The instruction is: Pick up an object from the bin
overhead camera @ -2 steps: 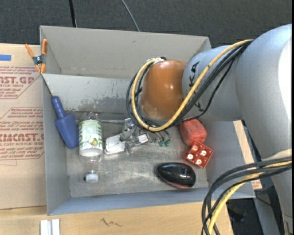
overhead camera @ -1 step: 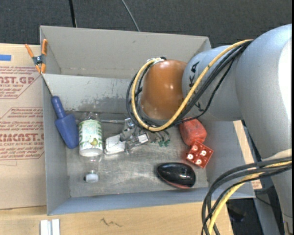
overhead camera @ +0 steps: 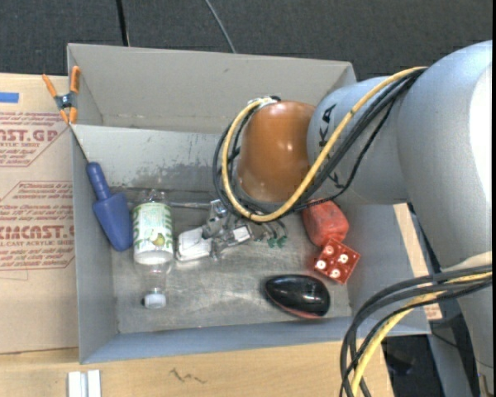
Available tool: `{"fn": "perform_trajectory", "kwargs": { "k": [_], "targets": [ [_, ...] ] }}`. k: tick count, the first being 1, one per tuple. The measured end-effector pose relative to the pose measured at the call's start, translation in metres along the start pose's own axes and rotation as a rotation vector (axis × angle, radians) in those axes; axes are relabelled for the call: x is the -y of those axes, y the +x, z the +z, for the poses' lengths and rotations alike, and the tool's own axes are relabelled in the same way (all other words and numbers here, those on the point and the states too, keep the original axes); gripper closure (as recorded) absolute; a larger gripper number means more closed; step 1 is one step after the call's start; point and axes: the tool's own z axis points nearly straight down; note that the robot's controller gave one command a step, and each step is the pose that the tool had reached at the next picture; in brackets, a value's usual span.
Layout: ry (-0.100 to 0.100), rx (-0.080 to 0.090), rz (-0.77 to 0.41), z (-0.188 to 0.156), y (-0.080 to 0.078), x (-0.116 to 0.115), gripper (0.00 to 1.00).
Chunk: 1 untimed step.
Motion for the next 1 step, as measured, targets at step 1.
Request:
{"fn": "perform_trajectory", "kwargs": {
  "k": [1],
  "targets": [
    [0.0,0.0,0.0,0.0,0.0,0.0,1.0]
  ]
}}
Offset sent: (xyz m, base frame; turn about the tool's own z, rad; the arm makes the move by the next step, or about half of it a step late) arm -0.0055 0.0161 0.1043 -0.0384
